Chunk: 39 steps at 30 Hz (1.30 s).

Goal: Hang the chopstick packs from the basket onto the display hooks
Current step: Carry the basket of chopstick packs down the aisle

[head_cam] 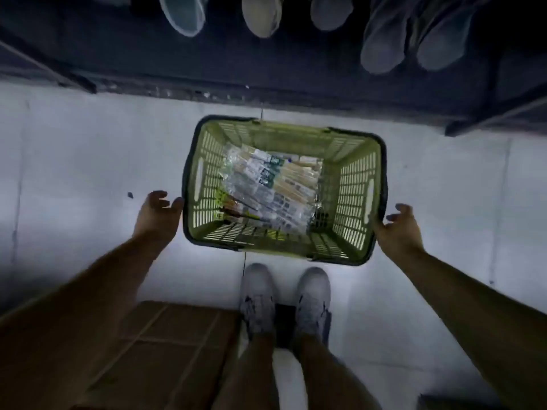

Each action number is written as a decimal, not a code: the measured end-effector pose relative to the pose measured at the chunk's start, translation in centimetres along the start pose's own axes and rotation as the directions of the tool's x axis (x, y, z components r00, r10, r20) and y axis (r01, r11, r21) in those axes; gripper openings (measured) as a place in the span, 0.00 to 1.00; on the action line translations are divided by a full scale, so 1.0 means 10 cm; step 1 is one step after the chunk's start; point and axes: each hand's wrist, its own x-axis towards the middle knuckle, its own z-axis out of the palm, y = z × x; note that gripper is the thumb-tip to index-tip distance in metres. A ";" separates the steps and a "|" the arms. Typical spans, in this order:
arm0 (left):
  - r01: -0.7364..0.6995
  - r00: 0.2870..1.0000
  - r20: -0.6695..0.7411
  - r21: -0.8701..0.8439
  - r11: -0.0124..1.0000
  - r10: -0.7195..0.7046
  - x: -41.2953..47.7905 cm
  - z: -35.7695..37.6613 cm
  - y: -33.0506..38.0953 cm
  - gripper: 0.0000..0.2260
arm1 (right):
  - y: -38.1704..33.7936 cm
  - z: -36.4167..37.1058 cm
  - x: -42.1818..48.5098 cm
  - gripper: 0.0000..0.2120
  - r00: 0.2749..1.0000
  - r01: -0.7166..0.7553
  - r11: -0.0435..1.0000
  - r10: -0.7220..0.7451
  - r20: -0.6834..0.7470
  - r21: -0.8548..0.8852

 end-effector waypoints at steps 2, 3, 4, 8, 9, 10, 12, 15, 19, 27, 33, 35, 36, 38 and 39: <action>-0.004 1.000 -0.003 0.038 0.999 0.004 0.18 0.16 -0.02 0.24 | 0.06 0.13 0.13 0.29 0.999 0.042 0.998 -0.044 -0.032 -0.047; -0.019 1.000 -0.001 0.042 0.999 0.019 0.28 0.23 -0.03 0.23 | 0.09 0.20 0.18 0.24 0.997 0.062 0.997 -0.063 -0.045 -0.042; -0.027 1.000 0.012 0.022 0.999 0.027 0.33 0.28 0.01 0.22 | 0.12 0.27 0.23 0.19 0.996 0.064 0.998 -0.065 -0.054 -0.016; 0.011 1.000 0.014 -0.141 0.990 -0.009 0.52 0.47 0.04 0.14 | 0.19 0.43 0.34 0.13 0.990 0.041 0.998 -0.033 -0.134 0.054; 0.030 1.000 0.008 -0.180 0.983 -0.029 0.54 0.48 0.06 0.12 | 0.18 0.44 0.36 0.13 0.989 0.016 0.996 -0.003 -0.150 0.089; 0.042 0.999 0.005 -0.208 0.977 -0.042 0.54 0.48 0.08 0.11 | 0.15 0.44 0.36 0.14 0.986 -0.001 0.994 0.020 -0.168 0.112; 0.015 1.000 -0.013 -0.192 0.981 -0.018 0.50 0.46 0.12 0.11 | 0.10 0.40 0.32 0.13 0.978 -0.007 0.992 0.033 -0.207 0.125; -0.060 0.997 -0.047 -0.135 0.989 0.054 0.28 0.30 0.29 0.13 | 0.02 0.15 0.17 0.14 0.968 -0.003 0.989 0.041 -0.246 0.151; -0.130 0.990 -0.055 -0.069 0.989 0.126 -0.30 -0.12 0.63 0.16 | -0.10 -0.42 -0.36 0.16 0.959 -0.039 0.981 0.090 -0.267 0.189; -0.304 0.952 0.032 0.010 0.953 0.303 -1.87 -1.34 1.95 0.17 | -0.46 -2.19 -2.00 0.18 0.904 -0.172 0.906 0.301 -0.303 0.386; -0.516 0.853 0.144 0.084 0.853 0.502 -2.83 -1.84 3.10 0.16 | -0.43 -3.30 -3.02 0.16 0.851 -0.171 0.773 0.429 -0.304 0.611; -0.580 0.809 0.175 0.095 0.809 0.561 -3.14 -1.84 3.43 0.16 | -0.36 -3.58 -3.29 0.14 0.831 -0.168 0.722 0.471 -0.298 0.671; -0.615 0.783 0.192 0.103 0.782 0.591 -3.27 -1.80 3.59 0.15 | -0.30 -3.70 -3.41 0.13 0.817 -0.162 0.704 0.488 -0.306 0.692; -0.673 0.734 0.231 0.120 0.730 0.639 -3.50 -1.66 3.92 0.13 | -0.18 -3.92 -3.58 0.12 0.792 -0.141 0.678 0.514 -0.330 0.721; -0.695 0.713 0.251 0.132 0.707 0.654 -3.61 -1.57 4.08 0.13 | -0.11 -4.02 -3.64 0.11 0.778 -0.128 0.664 0.528 -0.340 0.737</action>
